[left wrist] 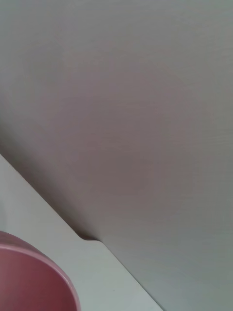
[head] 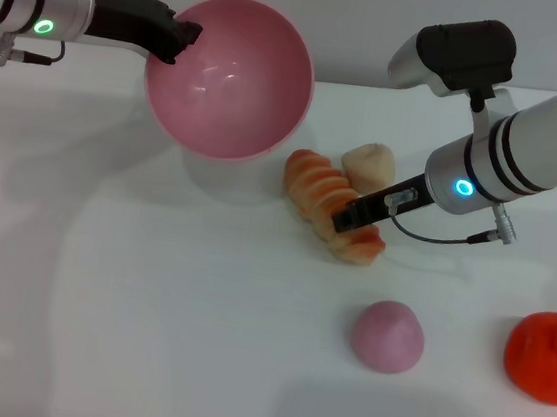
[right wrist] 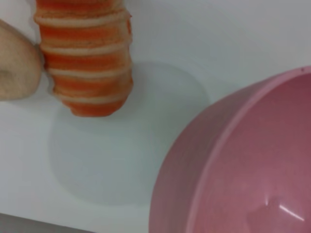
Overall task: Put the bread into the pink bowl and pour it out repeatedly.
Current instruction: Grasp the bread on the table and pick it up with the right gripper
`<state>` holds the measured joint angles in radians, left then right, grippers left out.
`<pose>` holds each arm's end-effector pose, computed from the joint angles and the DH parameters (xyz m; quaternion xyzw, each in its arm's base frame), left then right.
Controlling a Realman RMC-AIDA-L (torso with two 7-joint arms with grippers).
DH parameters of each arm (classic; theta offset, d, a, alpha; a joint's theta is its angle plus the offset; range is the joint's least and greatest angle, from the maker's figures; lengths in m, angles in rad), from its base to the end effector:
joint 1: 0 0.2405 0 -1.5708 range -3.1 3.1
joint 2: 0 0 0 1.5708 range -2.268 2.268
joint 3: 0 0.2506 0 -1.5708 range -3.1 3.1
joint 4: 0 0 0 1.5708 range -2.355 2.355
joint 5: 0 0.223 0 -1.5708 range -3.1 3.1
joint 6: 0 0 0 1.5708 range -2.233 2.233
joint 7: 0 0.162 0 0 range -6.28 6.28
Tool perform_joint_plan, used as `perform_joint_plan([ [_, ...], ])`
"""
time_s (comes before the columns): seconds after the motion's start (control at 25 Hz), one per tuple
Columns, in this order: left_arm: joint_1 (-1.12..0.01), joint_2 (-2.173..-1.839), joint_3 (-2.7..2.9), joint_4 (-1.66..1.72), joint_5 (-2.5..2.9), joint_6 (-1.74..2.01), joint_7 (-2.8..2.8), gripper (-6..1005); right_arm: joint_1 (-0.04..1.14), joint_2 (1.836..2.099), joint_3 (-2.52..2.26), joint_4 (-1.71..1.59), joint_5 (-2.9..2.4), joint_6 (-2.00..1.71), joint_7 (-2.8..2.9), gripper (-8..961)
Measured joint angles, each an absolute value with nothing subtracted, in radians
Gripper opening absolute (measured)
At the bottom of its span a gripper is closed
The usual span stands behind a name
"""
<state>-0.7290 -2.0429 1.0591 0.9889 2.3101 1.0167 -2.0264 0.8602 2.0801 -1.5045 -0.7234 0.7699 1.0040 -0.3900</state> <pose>-0.1816 0.4704 0.0252 -0.9194 -0.2148 -0.0397 0.3272 0.1803 0.4205 -0.1019 -0.8713 0.4420 -0.0800 0.1978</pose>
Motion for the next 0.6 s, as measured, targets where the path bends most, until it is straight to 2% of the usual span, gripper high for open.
perform_joint_plan([
  [0.32,-0.729,-2.044,1.061,0.991,2.310,1.017,-2.026,45,0.859,2.080,-1.505,-0.724,0.770,1.008,-0.391,282],
  [0.6,-0.729,-2.045,1.061,0.991,2.310,1.017,-2.026,45,0.855,2.080,-1.512,-0.724,0.770,1.009,-0.392,211],
])
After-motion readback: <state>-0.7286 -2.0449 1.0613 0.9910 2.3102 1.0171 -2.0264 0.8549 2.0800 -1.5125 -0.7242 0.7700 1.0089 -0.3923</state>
